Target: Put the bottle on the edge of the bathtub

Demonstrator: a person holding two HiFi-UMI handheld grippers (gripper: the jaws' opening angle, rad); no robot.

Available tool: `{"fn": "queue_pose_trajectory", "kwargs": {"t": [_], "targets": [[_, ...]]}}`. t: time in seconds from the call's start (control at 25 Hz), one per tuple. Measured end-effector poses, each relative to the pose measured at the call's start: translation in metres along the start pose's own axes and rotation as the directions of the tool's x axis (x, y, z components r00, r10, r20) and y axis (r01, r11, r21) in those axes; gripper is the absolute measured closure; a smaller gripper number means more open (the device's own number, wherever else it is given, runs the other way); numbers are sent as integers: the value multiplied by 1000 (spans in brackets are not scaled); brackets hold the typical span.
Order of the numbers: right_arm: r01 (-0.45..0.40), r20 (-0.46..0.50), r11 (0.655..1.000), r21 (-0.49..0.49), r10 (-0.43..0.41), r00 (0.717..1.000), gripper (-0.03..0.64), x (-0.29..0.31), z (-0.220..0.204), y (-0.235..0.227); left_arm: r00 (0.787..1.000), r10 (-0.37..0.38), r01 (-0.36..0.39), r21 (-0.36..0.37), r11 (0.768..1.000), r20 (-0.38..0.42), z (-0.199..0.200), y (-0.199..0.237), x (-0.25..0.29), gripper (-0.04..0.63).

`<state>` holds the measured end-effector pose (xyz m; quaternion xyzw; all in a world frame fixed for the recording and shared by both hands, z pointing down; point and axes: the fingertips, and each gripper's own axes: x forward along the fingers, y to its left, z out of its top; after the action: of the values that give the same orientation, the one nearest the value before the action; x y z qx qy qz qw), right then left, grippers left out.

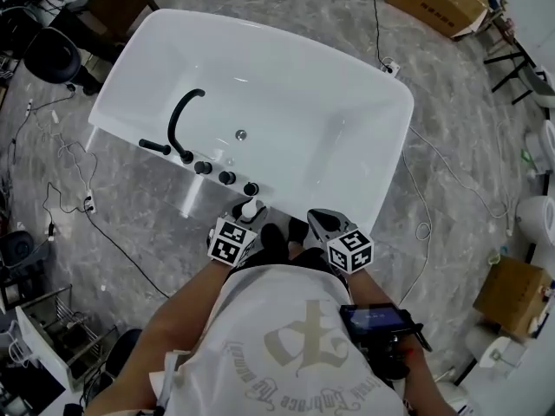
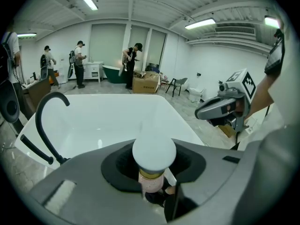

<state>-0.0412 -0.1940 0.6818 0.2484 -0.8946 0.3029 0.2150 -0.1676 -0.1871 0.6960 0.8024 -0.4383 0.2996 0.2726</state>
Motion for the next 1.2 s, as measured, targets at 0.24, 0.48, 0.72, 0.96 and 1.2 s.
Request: {"fn": "queue_pose_trajectory", "kwargs": {"t": [0.24,0.48,0.72,0.96,1.2], "targets": [[16,-1,999,29,-16,1000,611,-1,-5,-6,1000,0,1,35,999,-29,0,4,19,456],[36,0,998,57,-36,999,611,-4,-9,-14,999,16,-13,48,999,-51,5,10,38,456],[56,3,995,78,-56,998,611,-6,-13,-20,998,30,-25,81,996,-64,8,10,55,456],[74,2,992,97,-75,997,611,-11,-17,-26,998,22,-15,98,995,-67,8,9,68,455],[83,-1,991,108,-83,997,611,-15,-19,-30,997,20,-12,117,993,-68,9,3,73,454]]}}
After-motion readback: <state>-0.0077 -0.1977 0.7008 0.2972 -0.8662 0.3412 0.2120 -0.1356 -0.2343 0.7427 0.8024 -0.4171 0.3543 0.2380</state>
